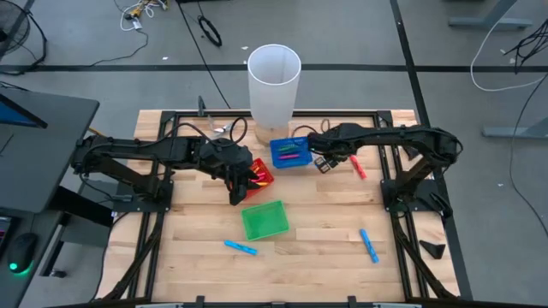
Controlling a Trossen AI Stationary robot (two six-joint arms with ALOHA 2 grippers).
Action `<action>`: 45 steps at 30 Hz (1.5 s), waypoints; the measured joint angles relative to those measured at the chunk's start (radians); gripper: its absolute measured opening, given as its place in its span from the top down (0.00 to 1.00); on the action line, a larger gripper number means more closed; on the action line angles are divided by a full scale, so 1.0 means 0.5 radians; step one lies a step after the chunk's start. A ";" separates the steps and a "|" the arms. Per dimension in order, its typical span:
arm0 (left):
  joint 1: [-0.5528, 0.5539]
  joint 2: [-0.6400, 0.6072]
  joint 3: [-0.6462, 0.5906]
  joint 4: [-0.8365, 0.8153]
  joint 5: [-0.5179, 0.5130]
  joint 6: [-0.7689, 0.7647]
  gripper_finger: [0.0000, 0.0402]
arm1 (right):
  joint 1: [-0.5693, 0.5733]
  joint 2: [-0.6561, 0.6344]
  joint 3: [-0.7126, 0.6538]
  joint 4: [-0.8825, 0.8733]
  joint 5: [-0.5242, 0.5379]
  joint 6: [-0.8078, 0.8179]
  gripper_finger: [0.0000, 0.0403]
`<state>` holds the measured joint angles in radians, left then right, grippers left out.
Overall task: Pick & Place Markers
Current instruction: Put the pink highlighter into the green bin
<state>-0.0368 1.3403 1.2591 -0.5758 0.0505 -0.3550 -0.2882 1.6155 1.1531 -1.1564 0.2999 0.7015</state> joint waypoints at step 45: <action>0.001 0.000 0.000 0.005 -0.002 0.005 0.62 | -0.391 -0.817 -1.349 0.764 -0.367 -0.095 0.58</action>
<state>-0.0366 1.3403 1.2591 -0.5735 0.0494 -0.3527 -0.4839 1.2070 0.4783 -0.7744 0.1166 0.6540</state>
